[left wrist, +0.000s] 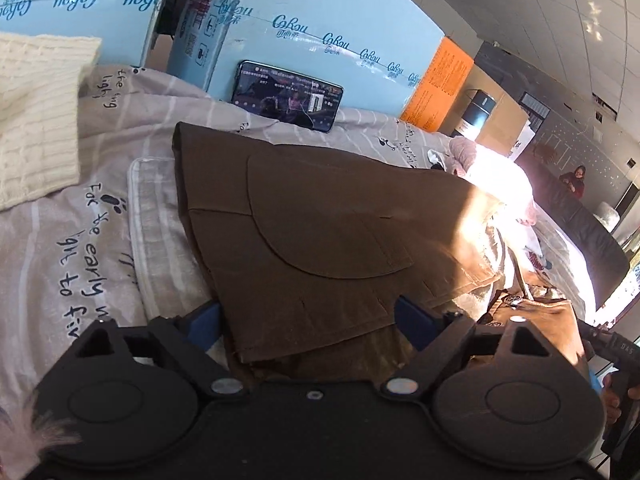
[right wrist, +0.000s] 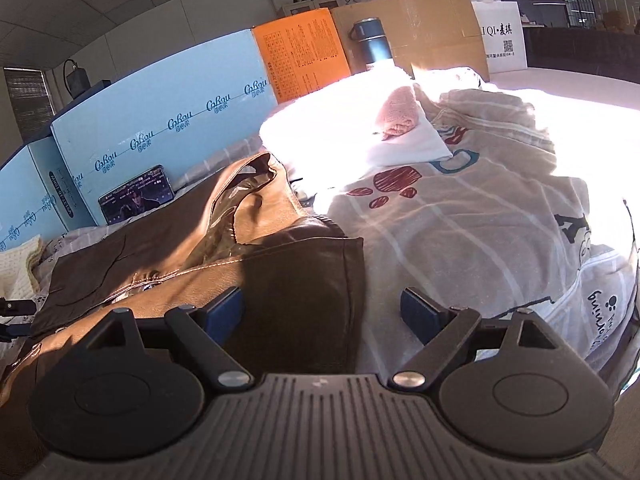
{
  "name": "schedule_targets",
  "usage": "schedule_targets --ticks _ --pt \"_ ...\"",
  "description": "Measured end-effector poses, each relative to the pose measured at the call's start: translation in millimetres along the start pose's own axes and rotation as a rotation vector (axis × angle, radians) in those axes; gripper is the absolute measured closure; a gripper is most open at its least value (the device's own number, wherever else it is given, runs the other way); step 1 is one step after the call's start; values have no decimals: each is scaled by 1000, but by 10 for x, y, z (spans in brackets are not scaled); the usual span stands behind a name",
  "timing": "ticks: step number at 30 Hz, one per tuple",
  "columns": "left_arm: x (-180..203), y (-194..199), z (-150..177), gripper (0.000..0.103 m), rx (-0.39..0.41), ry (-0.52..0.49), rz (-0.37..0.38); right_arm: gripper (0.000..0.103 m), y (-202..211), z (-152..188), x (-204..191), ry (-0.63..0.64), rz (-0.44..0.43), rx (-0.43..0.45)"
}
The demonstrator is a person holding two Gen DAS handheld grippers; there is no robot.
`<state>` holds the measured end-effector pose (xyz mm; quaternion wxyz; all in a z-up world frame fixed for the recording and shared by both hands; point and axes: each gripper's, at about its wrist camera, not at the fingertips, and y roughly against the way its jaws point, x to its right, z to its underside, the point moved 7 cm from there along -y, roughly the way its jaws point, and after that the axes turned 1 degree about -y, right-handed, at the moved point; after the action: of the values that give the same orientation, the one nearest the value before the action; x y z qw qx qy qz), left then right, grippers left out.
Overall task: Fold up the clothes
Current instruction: 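Smooth the jacket front flat with both tools, pressing near the buttons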
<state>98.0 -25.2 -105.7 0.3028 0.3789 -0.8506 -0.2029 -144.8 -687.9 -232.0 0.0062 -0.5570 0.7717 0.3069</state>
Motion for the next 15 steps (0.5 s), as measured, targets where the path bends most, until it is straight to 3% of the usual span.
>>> schedule_targets --ticks 1,2,4,6,9,12,15 --pt "14 -5 -4 44 8 -13 -14 18 -22 -5 -2 -8 -5 -1" --pt "6 -2 -7 52 13 -21 -24 20 -33 -13 -6 -15 -8 0" --pt "-34 3 -13 75 22 -41 -53 34 -25 -26 -26 -21 -25 6" --pt "-86 13 -26 88 27 -75 -80 65 -10 -27 -40 -16 -23 13" --pt "-200 11 -98 94 45 -132 -138 90 37 -48 -80 -4 -26 32" --pt "-342 -46 -186 94 41 -125 -150 93 102 -89 -167 -1 -42 51" --pt "-345 -53 -195 92 24 -98 -111 94 121 -88 -226 67 11 46"
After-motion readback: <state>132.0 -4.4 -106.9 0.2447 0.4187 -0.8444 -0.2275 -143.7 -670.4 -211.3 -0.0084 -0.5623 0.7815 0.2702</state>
